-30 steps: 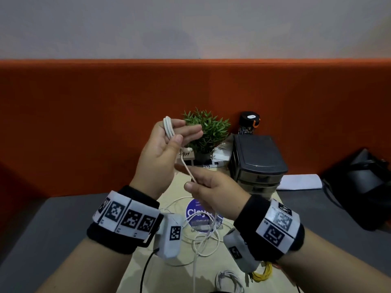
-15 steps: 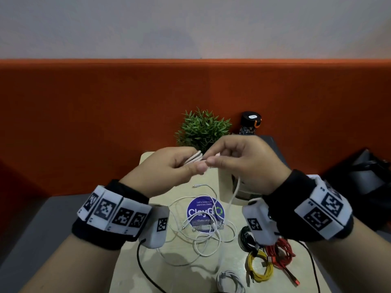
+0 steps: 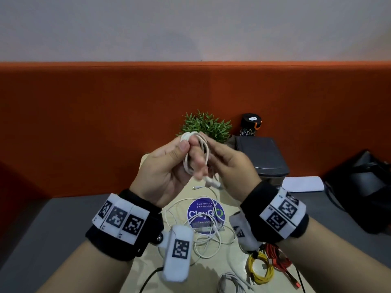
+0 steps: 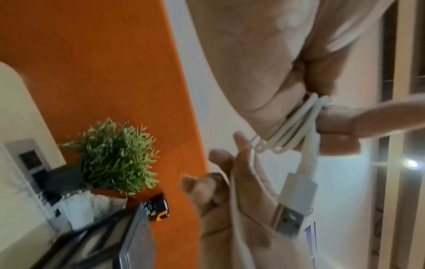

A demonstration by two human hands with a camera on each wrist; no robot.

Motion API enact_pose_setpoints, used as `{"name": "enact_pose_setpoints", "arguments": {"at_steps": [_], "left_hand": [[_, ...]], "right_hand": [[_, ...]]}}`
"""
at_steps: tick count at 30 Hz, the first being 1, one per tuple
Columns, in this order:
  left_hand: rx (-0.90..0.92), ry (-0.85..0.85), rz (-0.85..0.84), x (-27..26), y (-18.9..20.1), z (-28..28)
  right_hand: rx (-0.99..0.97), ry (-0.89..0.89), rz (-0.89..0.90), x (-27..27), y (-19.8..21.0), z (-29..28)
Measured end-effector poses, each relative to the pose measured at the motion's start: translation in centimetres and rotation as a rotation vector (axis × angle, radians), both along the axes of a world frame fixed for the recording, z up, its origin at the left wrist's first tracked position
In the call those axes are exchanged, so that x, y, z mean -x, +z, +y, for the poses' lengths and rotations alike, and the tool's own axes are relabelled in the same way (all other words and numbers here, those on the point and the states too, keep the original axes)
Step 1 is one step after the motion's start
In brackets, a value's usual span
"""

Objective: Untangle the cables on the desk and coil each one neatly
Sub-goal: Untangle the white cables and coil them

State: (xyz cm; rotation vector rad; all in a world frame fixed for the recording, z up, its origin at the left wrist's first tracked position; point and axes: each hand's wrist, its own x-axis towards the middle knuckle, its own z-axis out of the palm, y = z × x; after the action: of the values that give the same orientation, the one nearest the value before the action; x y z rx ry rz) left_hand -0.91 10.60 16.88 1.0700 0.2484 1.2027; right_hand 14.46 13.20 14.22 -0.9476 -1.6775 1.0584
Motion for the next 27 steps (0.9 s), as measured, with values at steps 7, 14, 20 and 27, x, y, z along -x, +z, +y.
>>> {"name": "enact_pose_setpoints", "arguments": {"at_steps": [7, 14, 20, 27], "left_hand": [[-0.016, 0.390, 0.081, 0.1, 1.1, 1.1], [-0.051, 0.556, 0.253, 0.4, 0.5, 1.2], [0.080, 0.469, 0.068, 0.1, 2.0, 0.8], [-0.016, 0.583, 0.453, -0.1, 0.2, 1.1]], "right_hand": [[0.199, 0.148, -0.178, 1.2, -1.8, -2.5], [0.013, 0.152, -0.385, 0.7, 0.0, -3.1], [-0.042, -0.047, -0.690, 0.7, -0.6, -2.3], [-0.087, 0.116, -0.653, 1.2, 0.5, -3.8]]}}
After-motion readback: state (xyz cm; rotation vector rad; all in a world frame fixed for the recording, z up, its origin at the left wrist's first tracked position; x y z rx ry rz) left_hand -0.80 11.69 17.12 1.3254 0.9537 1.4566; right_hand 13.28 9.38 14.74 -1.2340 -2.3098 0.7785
